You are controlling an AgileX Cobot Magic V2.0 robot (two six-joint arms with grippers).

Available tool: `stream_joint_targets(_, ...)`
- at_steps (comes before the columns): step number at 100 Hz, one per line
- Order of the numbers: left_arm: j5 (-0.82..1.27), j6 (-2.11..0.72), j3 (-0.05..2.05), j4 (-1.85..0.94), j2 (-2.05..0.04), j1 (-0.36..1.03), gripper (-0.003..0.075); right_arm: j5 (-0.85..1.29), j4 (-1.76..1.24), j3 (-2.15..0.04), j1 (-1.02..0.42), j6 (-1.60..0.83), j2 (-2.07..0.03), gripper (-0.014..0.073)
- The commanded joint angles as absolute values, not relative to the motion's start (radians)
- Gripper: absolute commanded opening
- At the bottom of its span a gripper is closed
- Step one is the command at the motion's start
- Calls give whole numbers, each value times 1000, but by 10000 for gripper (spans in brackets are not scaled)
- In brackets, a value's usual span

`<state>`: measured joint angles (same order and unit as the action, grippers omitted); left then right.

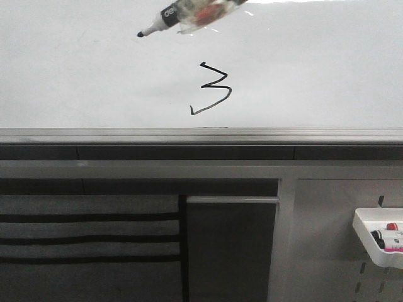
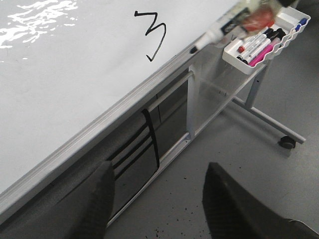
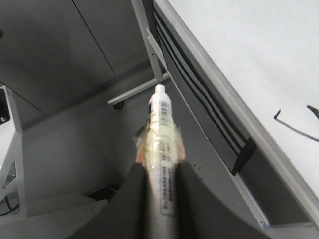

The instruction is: Write number 3 on whiteboard

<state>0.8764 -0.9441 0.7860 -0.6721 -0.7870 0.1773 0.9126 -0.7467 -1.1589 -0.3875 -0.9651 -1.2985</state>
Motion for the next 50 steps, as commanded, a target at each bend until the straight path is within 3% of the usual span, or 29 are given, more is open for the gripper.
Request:
stream_joint_targets(1,830,-933,813,-723,-782,175,370,854,-799,-1091,-387,-1013,-1180,-17)
stream_joint_targets(28,753,-936,813,-727,-782,177,370,850,-793,-976,-387,-1025,-1060,-17)
stream_joint_targets(50,749,-939,813,-813,-782,177,370,823,-798,-976,-387,-1236,-1082,-17)
